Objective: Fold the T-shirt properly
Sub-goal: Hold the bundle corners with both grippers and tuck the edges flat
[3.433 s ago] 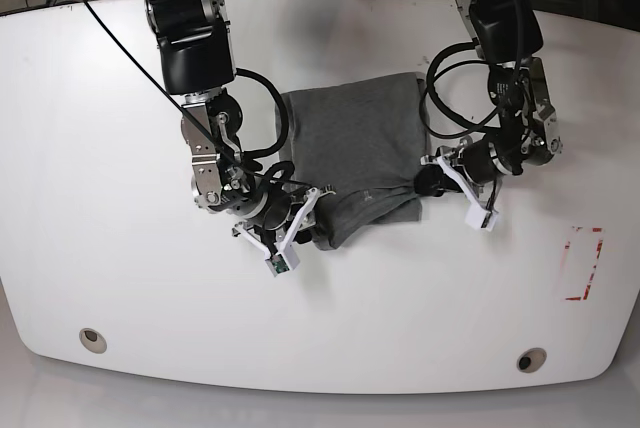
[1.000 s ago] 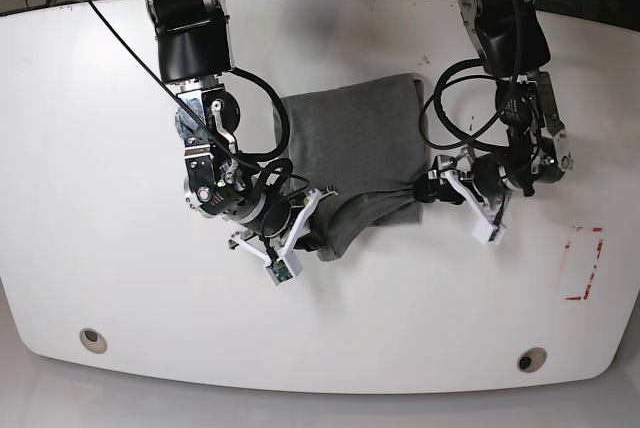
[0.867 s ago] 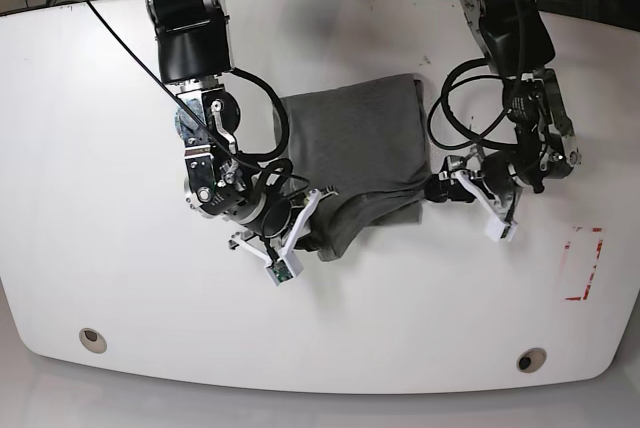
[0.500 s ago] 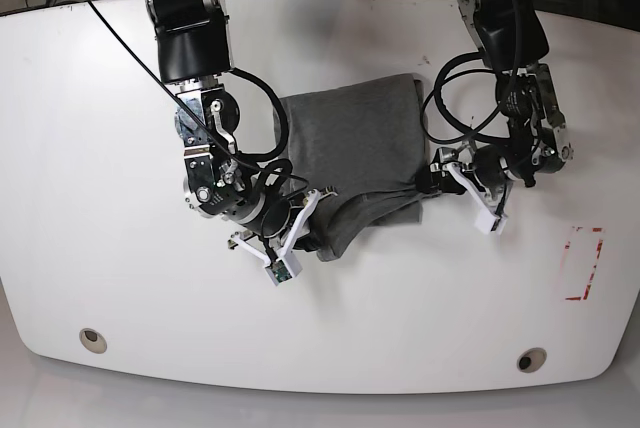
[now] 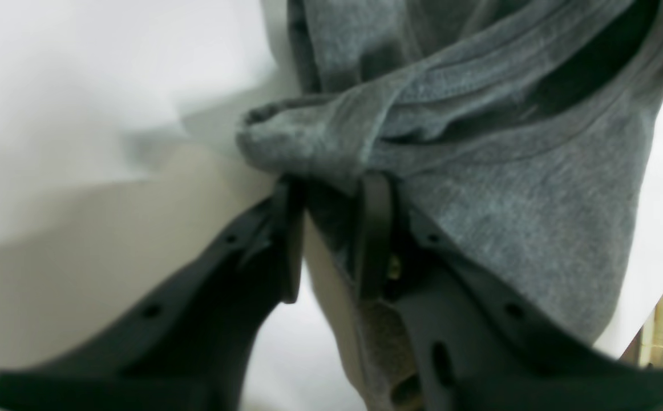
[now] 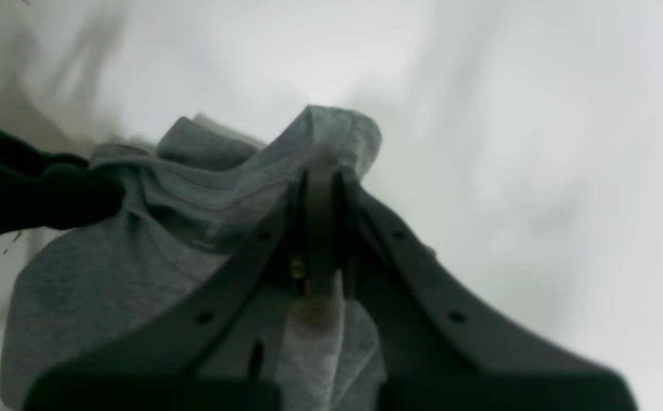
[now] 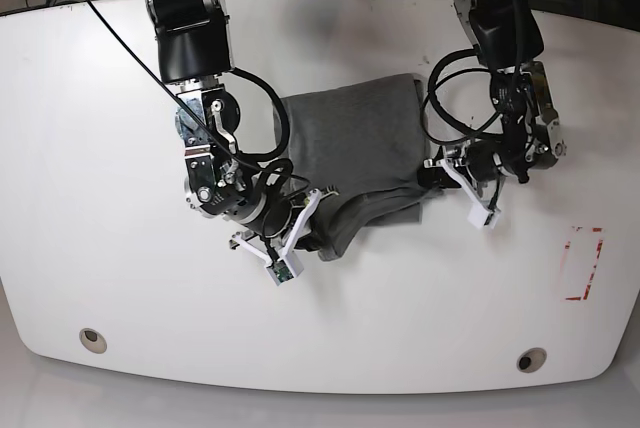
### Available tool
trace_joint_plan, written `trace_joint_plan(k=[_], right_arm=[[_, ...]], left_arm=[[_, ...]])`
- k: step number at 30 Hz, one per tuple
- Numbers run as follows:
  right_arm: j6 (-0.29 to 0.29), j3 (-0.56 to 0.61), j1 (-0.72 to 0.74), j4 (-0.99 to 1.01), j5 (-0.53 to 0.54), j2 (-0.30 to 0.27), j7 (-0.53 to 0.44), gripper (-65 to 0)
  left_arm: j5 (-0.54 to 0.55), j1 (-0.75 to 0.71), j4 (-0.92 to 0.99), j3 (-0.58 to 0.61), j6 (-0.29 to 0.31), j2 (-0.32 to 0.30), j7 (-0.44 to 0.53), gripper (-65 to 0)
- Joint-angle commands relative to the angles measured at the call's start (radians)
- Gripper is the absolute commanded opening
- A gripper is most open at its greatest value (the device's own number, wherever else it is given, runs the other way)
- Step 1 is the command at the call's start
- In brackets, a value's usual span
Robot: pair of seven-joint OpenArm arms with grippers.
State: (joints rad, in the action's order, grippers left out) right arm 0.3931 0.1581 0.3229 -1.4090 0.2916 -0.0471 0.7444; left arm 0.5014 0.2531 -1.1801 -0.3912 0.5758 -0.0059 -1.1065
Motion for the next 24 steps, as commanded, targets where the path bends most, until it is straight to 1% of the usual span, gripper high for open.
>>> trace_joint_plan(k=[1,8,12,14,24], right_arm=[[0.007,-0.002,0.026,-0.025,0.01,0.002,-0.023,-65.0],[0.007,-0.002,0.026,-0.025,0.01,0.003,-0.023,-65.0],[0.007,-0.002,0.026,-0.026,0.01,0.003,-0.023,-65.0],[0.007,-0.002,0.026,-0.04,0.01,0.003,-0.023,-65.0],[0.007,-0.002,0.006,-0.129,0.011,0.003,-0.023,-65.0]], left_arm=[[0.018,0.022,0.019,0.001,0.006,-0.004,0.016,-59.3],[0.018,0.03,0.036,0.002,0.006,-0.009,0.047,-60.4],[0.018,0.033,0.032,0.002,0.006,-0.006,0.05,-64.3],[0.019,0.033,0.029,0.002,0.006,-0.004,0.05,-64.7],[0.019,0.028,-0.128,0.002,0.006,-0.003,0.042,-64.9]])
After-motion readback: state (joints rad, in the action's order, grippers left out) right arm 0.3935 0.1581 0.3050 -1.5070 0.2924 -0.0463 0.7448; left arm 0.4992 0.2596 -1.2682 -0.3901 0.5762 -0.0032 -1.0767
